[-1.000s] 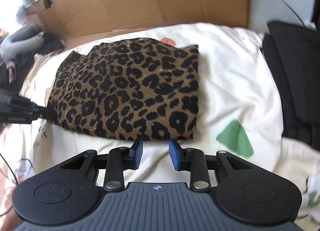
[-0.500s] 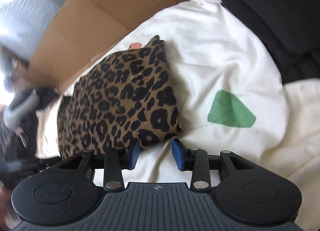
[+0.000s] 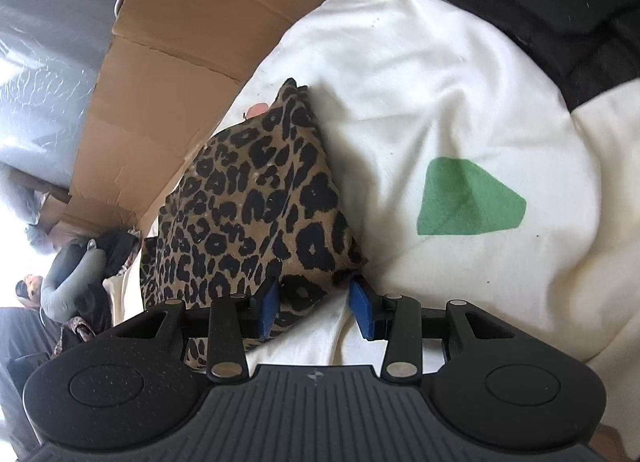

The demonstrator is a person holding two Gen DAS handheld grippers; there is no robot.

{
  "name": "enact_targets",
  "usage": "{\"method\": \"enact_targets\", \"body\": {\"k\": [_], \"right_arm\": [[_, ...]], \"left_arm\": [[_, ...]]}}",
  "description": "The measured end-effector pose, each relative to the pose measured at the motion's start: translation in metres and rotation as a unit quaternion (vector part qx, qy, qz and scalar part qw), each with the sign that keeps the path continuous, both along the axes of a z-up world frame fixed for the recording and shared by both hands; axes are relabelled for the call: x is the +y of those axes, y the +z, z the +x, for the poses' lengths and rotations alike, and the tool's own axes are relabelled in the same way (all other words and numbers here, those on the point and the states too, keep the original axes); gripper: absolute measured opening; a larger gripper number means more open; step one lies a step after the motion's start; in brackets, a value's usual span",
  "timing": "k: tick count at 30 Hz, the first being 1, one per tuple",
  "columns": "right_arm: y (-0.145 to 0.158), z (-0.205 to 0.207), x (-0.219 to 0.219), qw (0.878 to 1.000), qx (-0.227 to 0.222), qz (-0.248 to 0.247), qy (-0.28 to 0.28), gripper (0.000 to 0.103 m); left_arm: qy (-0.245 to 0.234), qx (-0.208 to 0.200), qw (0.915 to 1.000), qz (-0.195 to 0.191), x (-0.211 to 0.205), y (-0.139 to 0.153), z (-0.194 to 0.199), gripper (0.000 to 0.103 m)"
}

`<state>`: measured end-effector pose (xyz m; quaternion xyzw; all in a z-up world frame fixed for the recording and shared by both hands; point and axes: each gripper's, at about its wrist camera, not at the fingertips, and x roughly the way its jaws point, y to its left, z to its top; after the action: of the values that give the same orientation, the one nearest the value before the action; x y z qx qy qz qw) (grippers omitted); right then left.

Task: Fold clothes
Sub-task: 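Grasp the shorts edge with the left gripper while the right grasps a corner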

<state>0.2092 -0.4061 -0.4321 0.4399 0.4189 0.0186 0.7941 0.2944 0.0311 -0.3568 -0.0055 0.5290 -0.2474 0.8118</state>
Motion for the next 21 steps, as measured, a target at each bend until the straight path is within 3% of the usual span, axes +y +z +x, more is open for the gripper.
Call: {"method": "enact_targets", "body": {"k": [4,5,7,9,21], "right_arm": [[-0.004,0.003,-0.004,1.0,0.0,0.014,-0.011,0.038],[-0.003,0.003,-0.005,1.0,0.0,0.014,-0.012,0.027],[0.0,0.004,-0.004,1.0,-0.003,0.007,-0.009,0.019],[0.005,0.005,-0.004,1.0,-0.008,-0.002,-0.004,0.013],[0.041,0.016,-0.023,0.998,-0.043,-0.056,0.002,0.01]], "left_arm": [[0.001,0.01,0.9999,-0.014,0.005,-0.006,0.0,0.039],[0.003,0.013,0.9997,-0.021,0.006,-0.007,0.0,0.031],[0.009,0.018,0.9993,-0.03,0.009,-0.008,0.002,0.016],[0.01,0.02,0.9993,-0.029,0.012,-0.008,0.003,0.012],[0.016,0.06,0.9969,-0.049,0.0,0.004,-0.006,0.008]]}}
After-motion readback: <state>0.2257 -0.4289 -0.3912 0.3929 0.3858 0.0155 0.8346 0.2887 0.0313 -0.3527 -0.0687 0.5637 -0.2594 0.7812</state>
